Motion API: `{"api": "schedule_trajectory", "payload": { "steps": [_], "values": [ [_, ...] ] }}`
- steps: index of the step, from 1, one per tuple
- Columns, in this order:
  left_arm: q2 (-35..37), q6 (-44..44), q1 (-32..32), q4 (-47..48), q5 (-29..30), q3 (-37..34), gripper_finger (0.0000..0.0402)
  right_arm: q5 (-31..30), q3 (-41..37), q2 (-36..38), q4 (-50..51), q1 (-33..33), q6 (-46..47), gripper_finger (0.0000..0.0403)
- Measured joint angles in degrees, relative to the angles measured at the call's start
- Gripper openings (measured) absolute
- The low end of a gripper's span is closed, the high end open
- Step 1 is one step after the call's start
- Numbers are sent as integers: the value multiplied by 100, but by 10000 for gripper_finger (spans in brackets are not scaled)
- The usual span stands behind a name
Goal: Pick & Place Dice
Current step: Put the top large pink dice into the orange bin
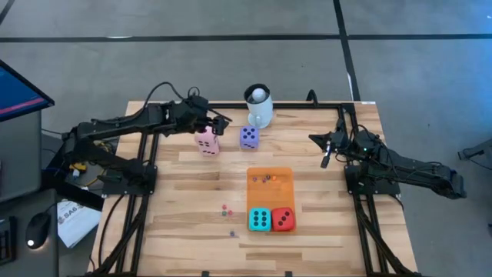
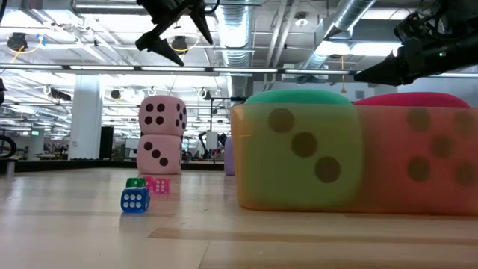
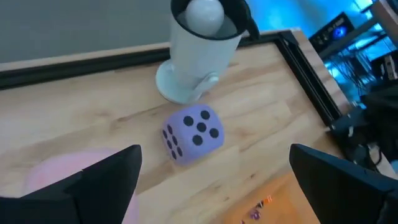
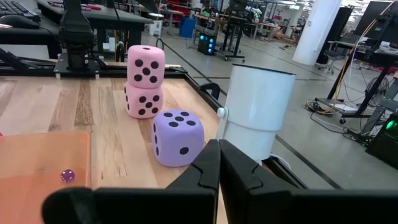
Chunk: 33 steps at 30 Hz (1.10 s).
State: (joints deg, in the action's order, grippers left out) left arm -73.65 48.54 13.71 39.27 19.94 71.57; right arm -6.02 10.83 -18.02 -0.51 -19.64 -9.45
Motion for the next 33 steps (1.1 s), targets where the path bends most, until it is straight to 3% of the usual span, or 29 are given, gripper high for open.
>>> {"api": "schedule_trajectory", "payload": {
  "steps": [2, 9, 15, 23, 33],
  "values": [
    [-64, 66, -153, -71, 260, 0, 400, 0, 0, -2, 0, 0, 0, 0],
    [-553, 46, -410, -741, 260, 21, 400, -2, 0, 2, -29, -2, 0, 0],
    [-977, -138, -386, -433, 214, 487, 400, 0, 0, -2, -22, -2, 0, 0],
    [-1106, -308, -9, 896, 213, 1157, 400, 0, 0, 6, 5, -5, -2, 0],
    [-1108, 139, 481, 2309, 215, 1088, 400, 0, -2, 2, 4, -4, -3, 0]
  ]
}}
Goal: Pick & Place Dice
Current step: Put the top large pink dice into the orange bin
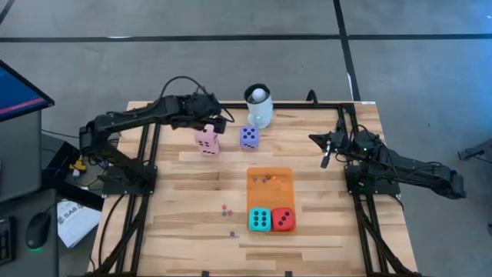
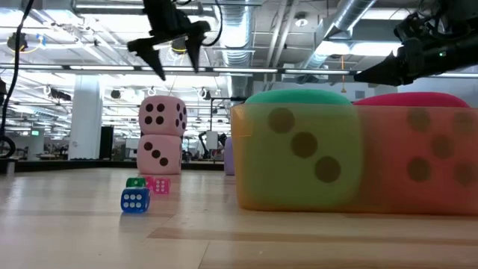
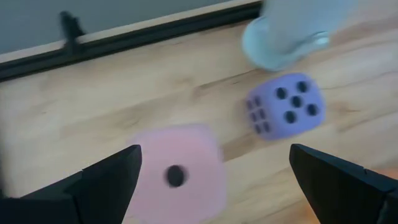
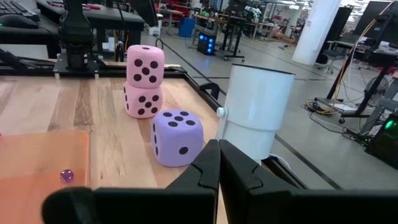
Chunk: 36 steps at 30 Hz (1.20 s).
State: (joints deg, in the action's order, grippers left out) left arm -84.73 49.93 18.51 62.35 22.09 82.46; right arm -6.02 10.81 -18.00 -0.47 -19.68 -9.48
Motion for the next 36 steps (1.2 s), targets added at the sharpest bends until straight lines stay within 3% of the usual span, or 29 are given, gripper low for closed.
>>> {"api": "schedule_trajectory", "payload": {
  "steps": [16, 26, 36],
  "values": [
    [-50, -124, 80, 177, -94, -12, 400, 0, 0, 2, 0, 0, -2, 0],
    [32, 394, 227, 33, 64, -785, 400, 0, 1, 2, 0, 0, -10, 0],
    [74, 427, 223, -84, 59, -848, 400, 0, 0, 2, 0, 0, -10, 0]
  ]
}}
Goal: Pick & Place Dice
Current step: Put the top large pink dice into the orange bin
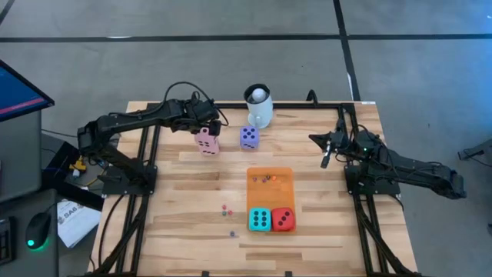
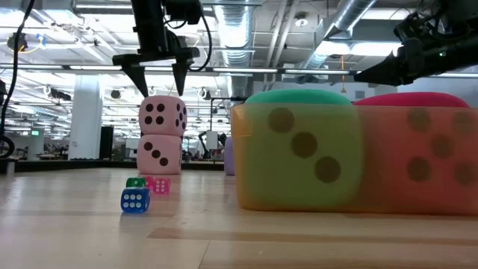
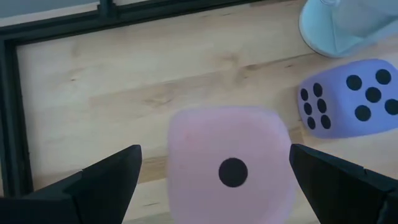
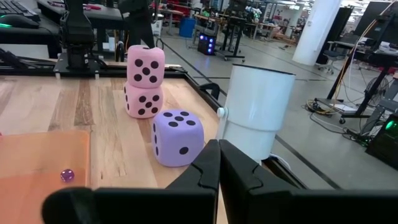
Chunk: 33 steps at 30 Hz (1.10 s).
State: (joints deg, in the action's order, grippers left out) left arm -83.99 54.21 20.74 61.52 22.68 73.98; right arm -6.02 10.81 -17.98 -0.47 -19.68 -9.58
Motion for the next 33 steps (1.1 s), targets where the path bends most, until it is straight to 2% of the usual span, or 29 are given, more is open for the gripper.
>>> {"api": "schedule_trajectory", "payload": {
  "steps": [10, 22, 33],
  "values": [
    [0, -36, -178, -29, -2, -4, 400, 0, 1, 0, 0, 0, 0, 0],
    [-8, -34, -195, -255, -8, -461, 400, 0, 2, 0, 0, 2, 13, 0],
    [-7, -38, -235, -365, -4, -448, 400, 0, 2, 0, 0, 2, 11, 0]
  ]
}}
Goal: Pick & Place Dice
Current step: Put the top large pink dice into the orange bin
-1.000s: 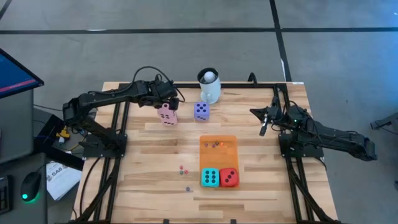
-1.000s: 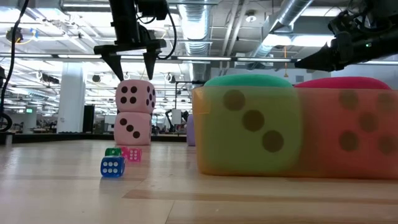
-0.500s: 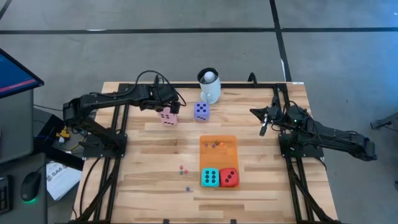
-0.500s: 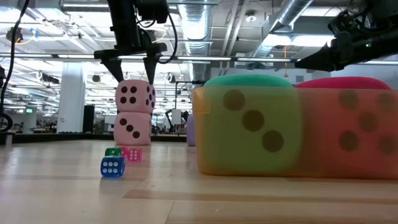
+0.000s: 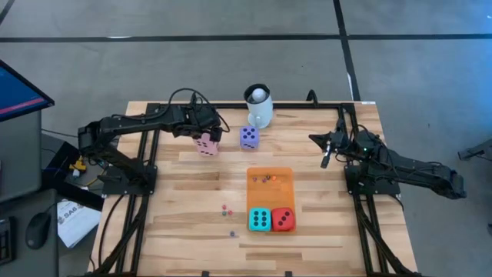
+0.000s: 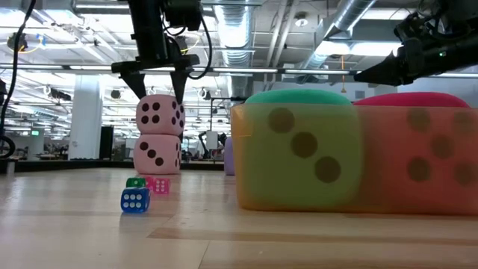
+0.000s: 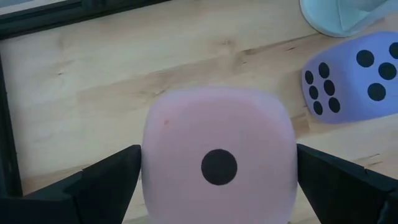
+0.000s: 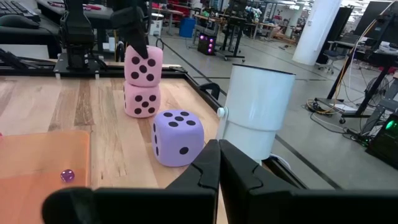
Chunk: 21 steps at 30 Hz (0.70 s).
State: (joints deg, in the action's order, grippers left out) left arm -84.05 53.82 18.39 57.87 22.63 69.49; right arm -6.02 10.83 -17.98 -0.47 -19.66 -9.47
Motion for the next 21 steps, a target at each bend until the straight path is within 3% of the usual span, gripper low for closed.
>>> {"api": "schedule_trajectory", "payload": {
  "steps": [7, 13, 21],
  "values": [
    [1, 0, -43, -436, -2, -300, 400, 0, 0, -2, 0, 0, -9, 0],
    [-2, 1, -2, -682, -435, -847, 400, 0, 0, -1, 0, 0, -9, 0],
    [-2, 2, -2, -872, -433, -884, 400, 0, 0, 0, -2, -2, -9, 0]
  ]
}}
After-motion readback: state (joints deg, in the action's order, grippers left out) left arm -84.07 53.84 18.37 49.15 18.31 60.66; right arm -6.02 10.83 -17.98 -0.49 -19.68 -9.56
